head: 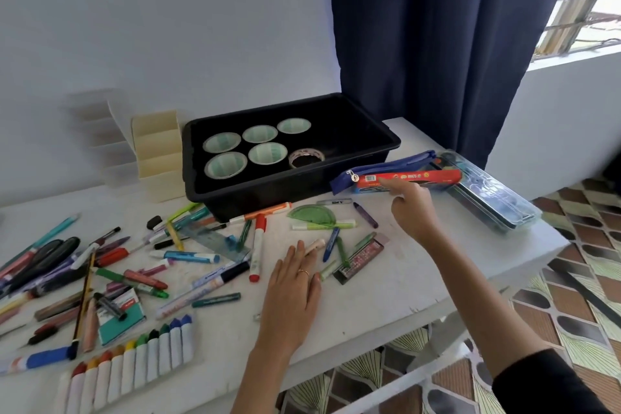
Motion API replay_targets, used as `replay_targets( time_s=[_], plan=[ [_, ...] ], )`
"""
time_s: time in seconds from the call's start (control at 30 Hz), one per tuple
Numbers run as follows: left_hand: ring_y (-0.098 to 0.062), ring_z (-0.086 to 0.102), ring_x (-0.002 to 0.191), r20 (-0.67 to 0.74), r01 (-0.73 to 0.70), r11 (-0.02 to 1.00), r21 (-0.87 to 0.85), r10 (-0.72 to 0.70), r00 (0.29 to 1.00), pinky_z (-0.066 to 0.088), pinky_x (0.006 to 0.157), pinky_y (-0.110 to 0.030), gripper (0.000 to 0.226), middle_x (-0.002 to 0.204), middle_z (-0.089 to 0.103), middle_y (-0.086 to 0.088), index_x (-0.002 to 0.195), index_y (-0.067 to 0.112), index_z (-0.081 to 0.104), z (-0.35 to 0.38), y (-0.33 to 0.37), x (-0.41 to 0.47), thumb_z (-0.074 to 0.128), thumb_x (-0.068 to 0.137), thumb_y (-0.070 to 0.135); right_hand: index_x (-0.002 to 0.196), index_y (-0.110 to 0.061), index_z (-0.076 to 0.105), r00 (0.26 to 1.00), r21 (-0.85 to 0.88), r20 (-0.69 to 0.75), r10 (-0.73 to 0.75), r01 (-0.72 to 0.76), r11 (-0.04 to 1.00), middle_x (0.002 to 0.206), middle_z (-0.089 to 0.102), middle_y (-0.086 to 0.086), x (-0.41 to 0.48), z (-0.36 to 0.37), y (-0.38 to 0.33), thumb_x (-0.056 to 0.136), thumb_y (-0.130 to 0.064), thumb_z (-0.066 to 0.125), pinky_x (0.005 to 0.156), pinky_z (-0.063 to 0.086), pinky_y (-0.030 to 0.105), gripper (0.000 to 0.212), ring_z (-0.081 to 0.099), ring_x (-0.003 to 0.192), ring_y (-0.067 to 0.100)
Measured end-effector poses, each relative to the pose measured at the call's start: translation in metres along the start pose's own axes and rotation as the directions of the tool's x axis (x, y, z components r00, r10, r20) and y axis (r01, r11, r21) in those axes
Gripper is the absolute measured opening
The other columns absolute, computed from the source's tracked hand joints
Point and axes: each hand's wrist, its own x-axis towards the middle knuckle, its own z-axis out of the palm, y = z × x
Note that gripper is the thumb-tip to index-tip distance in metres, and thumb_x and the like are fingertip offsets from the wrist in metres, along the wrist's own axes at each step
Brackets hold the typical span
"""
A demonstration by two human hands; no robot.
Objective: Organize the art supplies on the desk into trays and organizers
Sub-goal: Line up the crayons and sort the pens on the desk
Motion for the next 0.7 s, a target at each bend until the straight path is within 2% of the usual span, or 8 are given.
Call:
replay_targets(
  time_s=[0.07,0.17,0.23,0.33,0.43,0.53,0.6,0.7],
  plan=[
    [-0.002,-0.013,0.141,0.003,0.016,1.0,0.026,-0.016,1.0,-0.01,0.114,-0.021,0.052,0.156,-0.007,0.012,0.149,0.033,0.002,0.0,-0.002,0.001,0.023,0.101,0.038,0.118,-0.01,0.064,0.999,-0.004,-0.027,0.02,-0.02,1.0,0.117,0.064,0.014,-0.007,0.007,-0.003,0.077,0.017,0.035,0.088,0.039,0.026,0.058,0.054,0.113,0.029],
    [-0.004,-0.016,0.141,0.011,0.056,0.997,0.047,-0.056,0.998,-0.01,0.116,-0.025,0.057,0.155,-0.012,0.011,0.148,0.031,-0.005,-0.003,-0.005,0.003,0.022,0.099,0.044,0.114,-0.01,0.067,0.999,-0.016,0.04,0.009,-0.009,1.0,0.119,0.064,0.012,-0.016,0.021,-0.003,0.08,0.012,0.04,0.094,0.043,0.033,0.05,0.054,0.114,0.029],
    [-0.005,-0.02,0.14,0.023,0.076,0.994,0.079,-0.078,0.997,-0.012,0.116,-0.027,0.062,0.154,-0.018,0.012,0.147,0.03,-0.012,-0.006,-0.007,0.002,0.021,0.098,0.048,0.114,-0.007,0.067,0.997,-0.002,0.081,0.009,-0.009,1.0,0.118,0.065,0.012,-0.023,0.03,-0.004,0.083,0.009,0.044,0.095,0.043,0.033,0.042,0.055,0.114,0.029],
    [-0.006,-0.025,0.138,0.03,0.096,0.987,0.125,-0.101,0.994,-0.015,0.113,-0.025,0.066,0.151,-0.025,0.013,0.143,0.031,-0.02,-0.012,-0.012,-0.001,0.02,0.096,0.055,0.116,-0.007,0.065,0.993,0.004,0.114,0.027,-0.028,1.0,0.118,0.064,0.01,-0.036,0.041,-0.004,0.084,0.01,0.043,0.085,0.041,0.024,0.042,0.056,0.108,0.025],
    [-0.005,-0.029,0.137,0.033,0.078,0.988,0.133,-0.083,0.996,-0.017,0.112,-0.024,0.066,0.15,-0.028,0.015,0.143,0.034,-0.022,-0.015,-0.015,-0.007,0.017,0.095,0.057,0.114,-0.014,0.065,0.988,-0.019,0.146,0.047,-0.044,0.999,0.117,0.062,0.007,-0.05,0.049,-0.007,0.087,0.004,0.042,0.083,0.043,0.027,0.04,0.054,0.104,0.021],
    [-0.002,-0.03,0.136,0.022,0.066,0.992,0.11,-0.069,0.997,-0.019,0.112,-0.024,0.062,0.151,-0.026,0.016,0.143,0.037,-0.02,-0.017,-0.013,-0.013,0.016,0.096,0.055,0.111,-0.021,0.067,0.977,-0.124,0.197,-0.079,0.105,0.987,0.118,0.062,-0.001,-0.069,0.065,-0.015,0.091,-0.01,0.046,0.095,0.037,0.034,0.031,0.05,0.11,0.02],
    [0.0,-0.027,0.137,-0.019,0.075,0.995,0.069,-0.074,0.997,-0.017,0.113,-0.024,0.058,0.152,-0.02,0.016,0.144,0.039,-0.013,-0.019,-0.011,-0.017,0.018,0.097,0.053,0.117,-0.022,0.063,0.961,-0.21,0.217,-0.173,0.219,0.953,0.124,0.056,-0.004,-0.082,0.077,-0.022,0.093,-0.021,0.047,0.096,0.028,0.034,0.029,0.044,0.114,0.02],
    [0.002,-0.022,0.138,-0.073,0.115,0.993,0.034,-0.112,0.991,-0.013,0.116,-0.024,0.051,0.152,-0.014,0.017,0.143,0.041,-0.003,-0.027,-0.015,-0.026,0.016,0.096,0.053,0.126,-0.02,0.055,0.953,-0.196,0.241,-0.186,0.235,0.952,0.127,0.045,0.0,-0.093,0.092,-0.032,0.094,-0.029,0.05,0.098,0.026,0.033,0.034,0.038,0.117,0.021]
  ],
)
